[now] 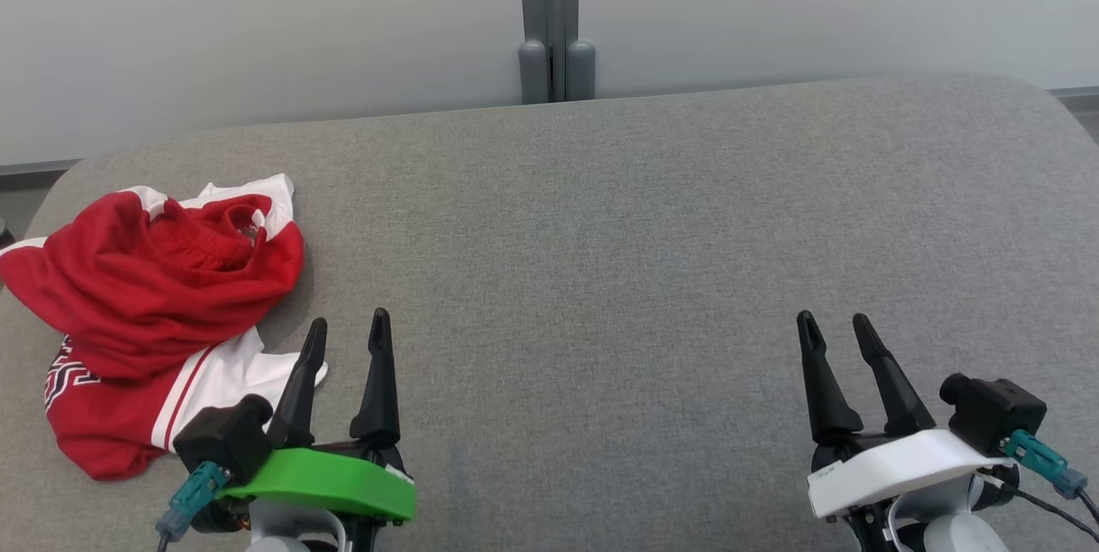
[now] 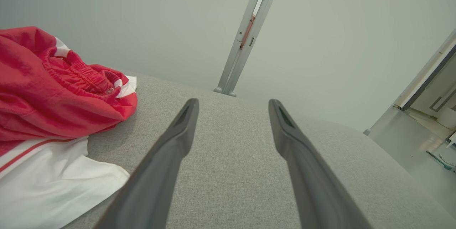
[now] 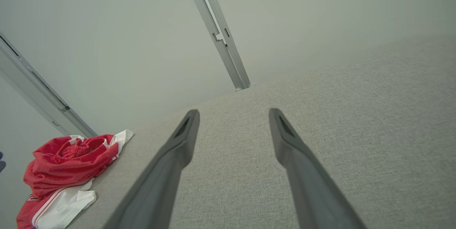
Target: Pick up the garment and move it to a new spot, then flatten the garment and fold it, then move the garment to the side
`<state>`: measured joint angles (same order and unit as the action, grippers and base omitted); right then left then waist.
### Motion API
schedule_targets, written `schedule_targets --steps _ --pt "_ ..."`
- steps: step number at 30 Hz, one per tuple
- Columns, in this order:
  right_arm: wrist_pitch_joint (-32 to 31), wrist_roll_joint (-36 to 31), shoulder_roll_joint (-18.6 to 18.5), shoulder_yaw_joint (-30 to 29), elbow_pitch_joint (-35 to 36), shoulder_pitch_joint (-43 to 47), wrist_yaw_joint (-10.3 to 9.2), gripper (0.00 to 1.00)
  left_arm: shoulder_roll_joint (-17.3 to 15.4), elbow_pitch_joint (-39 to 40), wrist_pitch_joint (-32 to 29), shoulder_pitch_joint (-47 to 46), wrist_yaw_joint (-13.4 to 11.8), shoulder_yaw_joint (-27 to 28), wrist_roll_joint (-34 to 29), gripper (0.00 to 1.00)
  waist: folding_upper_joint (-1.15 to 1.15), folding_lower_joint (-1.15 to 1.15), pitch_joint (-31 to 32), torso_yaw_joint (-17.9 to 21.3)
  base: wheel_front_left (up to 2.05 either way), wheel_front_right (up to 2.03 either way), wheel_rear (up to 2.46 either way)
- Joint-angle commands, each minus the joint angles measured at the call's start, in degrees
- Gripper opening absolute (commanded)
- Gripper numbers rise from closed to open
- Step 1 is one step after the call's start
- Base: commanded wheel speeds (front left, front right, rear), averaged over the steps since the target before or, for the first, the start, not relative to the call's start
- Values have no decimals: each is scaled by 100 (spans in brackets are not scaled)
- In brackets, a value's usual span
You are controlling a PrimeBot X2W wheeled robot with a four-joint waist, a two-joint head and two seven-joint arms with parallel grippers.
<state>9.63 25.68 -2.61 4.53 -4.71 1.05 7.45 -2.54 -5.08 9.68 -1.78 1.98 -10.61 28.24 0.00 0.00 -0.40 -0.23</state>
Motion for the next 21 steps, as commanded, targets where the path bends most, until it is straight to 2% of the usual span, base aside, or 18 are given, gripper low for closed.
schedule_targets --steps 1,21 --pt "62 -179 -33 26 80 45 4 100 -43 73 57 3 -20 -22 -145 100 0 0 2 -3 0 0 0" --pt "313 -1239 -34 195 197 115 4 100 -47 205 305 69 -127 -231 -1079 100 0 0 -26 40 0 0 0"
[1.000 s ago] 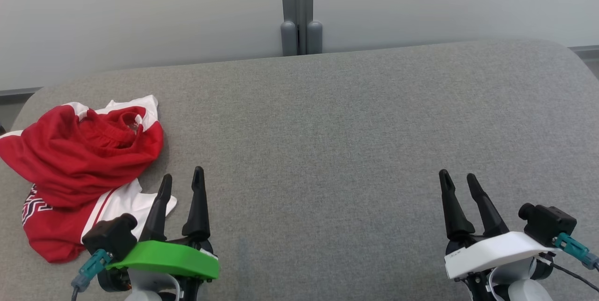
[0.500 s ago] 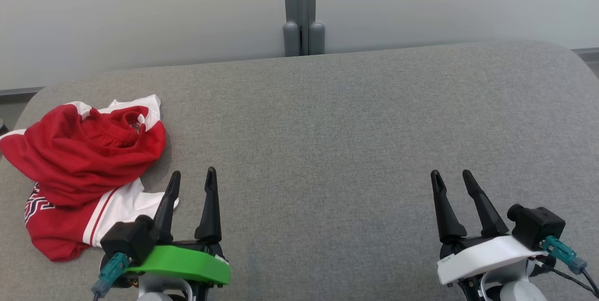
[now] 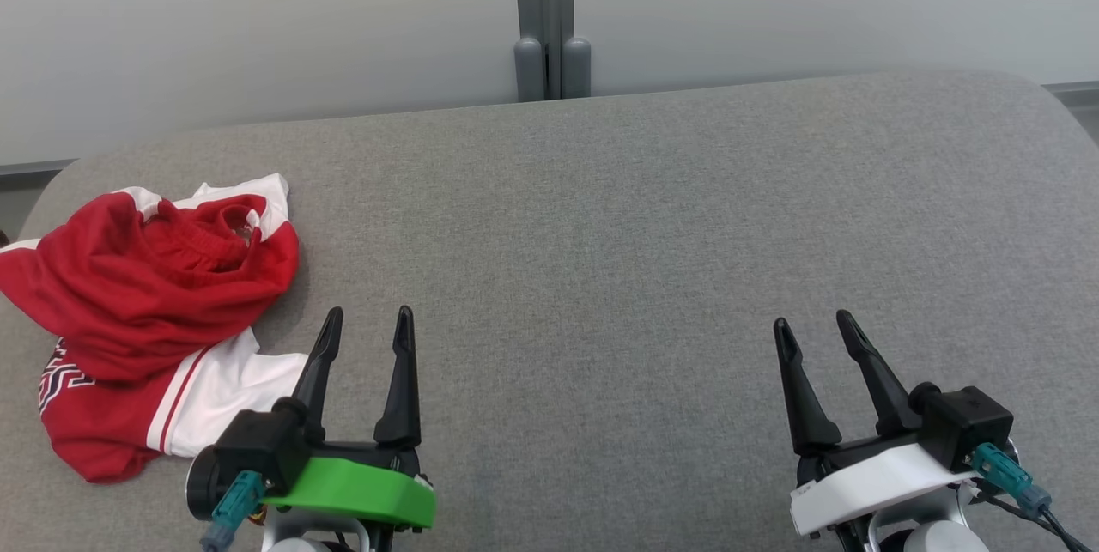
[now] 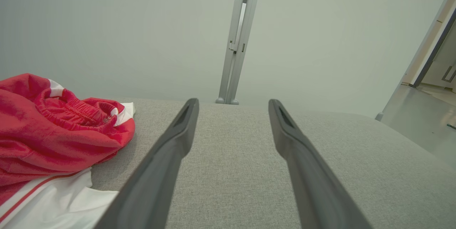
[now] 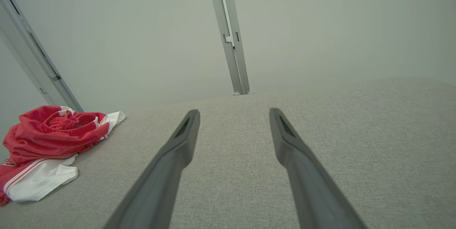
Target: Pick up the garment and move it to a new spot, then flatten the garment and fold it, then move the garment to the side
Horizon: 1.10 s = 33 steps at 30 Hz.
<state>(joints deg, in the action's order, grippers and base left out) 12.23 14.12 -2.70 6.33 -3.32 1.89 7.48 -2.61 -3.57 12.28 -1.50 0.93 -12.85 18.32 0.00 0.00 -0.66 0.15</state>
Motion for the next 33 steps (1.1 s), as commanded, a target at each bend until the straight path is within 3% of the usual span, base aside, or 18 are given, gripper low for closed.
schedule_targets --steps 1,11,33 --pt "64 -125 -26 20 66 36 2 100 -41 58 52 44 -28 -15 -122 100 0 0 -1 4 0 0 0" --pt "169 -483 -27 8 196 101 2 100 -42 40 162 106 -34 -121 -533 100 0 0 -8 21 0 0 0" --pt "300 -559 -28 -150 220 240 2 100 -43 -297 289 174 34 -53 -688 100 0 0 38 -26 0 0 0"
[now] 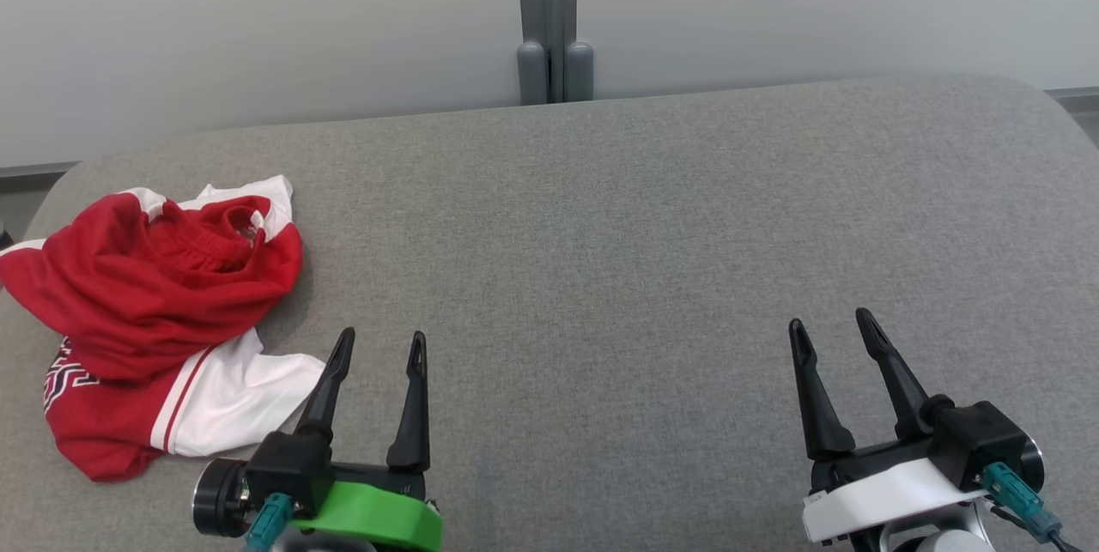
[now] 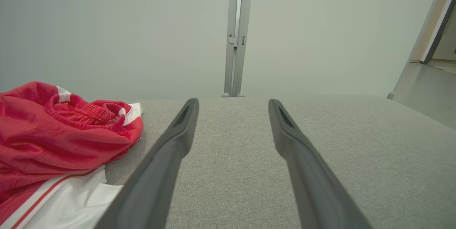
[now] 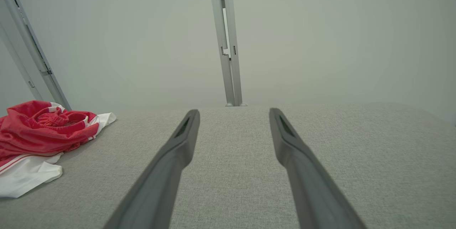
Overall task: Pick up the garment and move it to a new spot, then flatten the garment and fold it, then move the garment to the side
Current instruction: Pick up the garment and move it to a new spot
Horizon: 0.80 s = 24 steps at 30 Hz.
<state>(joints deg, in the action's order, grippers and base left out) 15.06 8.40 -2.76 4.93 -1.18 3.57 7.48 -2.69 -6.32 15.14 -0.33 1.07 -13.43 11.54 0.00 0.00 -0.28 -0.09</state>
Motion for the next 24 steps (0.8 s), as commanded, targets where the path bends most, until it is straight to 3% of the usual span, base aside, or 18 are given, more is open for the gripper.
schedule_targets --steps 1,12,24 --pt "18 18 -21 -7 2 74 2 100 -35 -28 2 52 23 2 -27 100 0 0 1 -5 0 0 0" --pt "18 45 -21 14 -122 83 2 100 -36 -24 2 11 -22 26 -64 100 0 0 -4 -78 0 0 0" --pt "18 -46 -22 201 -234 176 2 100 -35 7 2 112 -114 130 -105 100 0 0 31 -581 0 0 0"
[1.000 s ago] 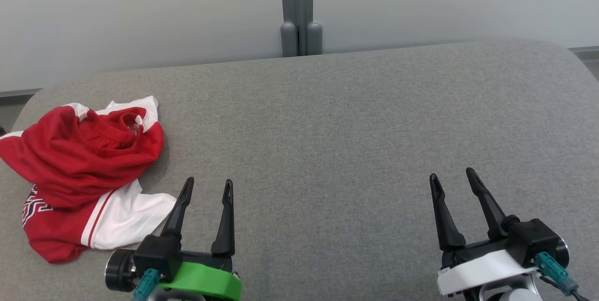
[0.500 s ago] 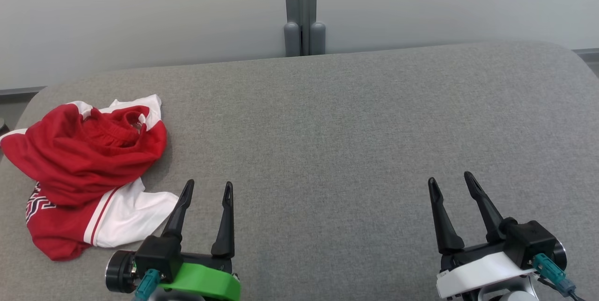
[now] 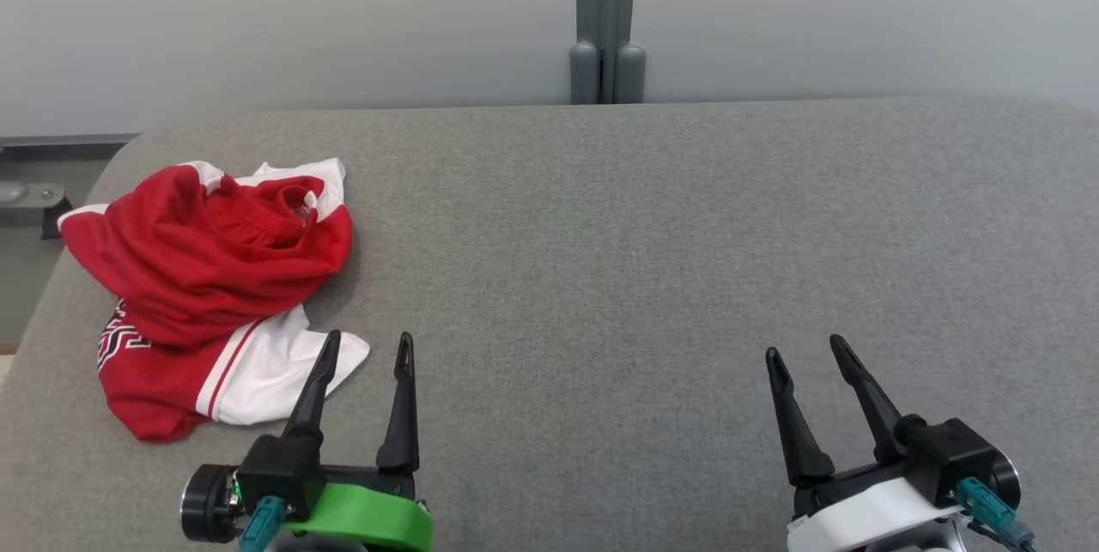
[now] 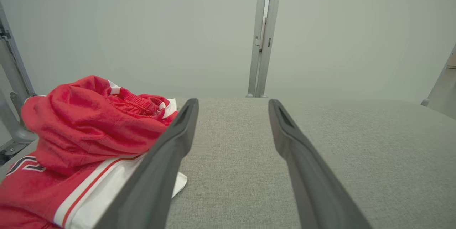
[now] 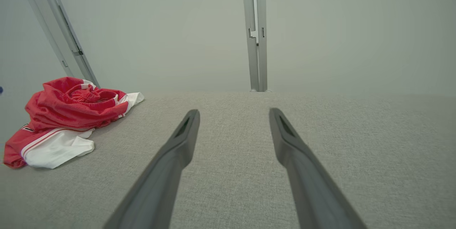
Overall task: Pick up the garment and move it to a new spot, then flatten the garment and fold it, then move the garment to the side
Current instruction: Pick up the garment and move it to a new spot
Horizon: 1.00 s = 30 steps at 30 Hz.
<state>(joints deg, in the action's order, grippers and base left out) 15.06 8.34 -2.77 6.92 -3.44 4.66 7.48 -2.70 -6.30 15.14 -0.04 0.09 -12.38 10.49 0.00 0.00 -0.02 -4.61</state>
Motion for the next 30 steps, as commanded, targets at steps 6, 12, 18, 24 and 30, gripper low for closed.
schedule_targets --steps 6,12,18,24,30 --pt "18 -109 -20 60 -43 71 1 100 -33 37 2 112 -40 87 35 100 0 0 -10 -461 0 0 0" --pt "18 -150 -20 53 -21 57 1 100 -34 123 1 151 -94 177 16 100 0 0 -47 -790 0 0 0" --pt "18 -196 -20 43 11 47 1 100 -33 178 1 183 -144 277 14 100 0 0 -64 -1081 0 0 0" --pt "18 -259 -20 -1 21 33 1 100 -32 209 0 192 -171 369 21 100 0 0 -88 -1336 0 0 0" --pt "18 -351 -21 -62 25 32 1 100 -31 238 -1 233 -286 483 -12 100 0 0 -100 -1532 0 0 0"
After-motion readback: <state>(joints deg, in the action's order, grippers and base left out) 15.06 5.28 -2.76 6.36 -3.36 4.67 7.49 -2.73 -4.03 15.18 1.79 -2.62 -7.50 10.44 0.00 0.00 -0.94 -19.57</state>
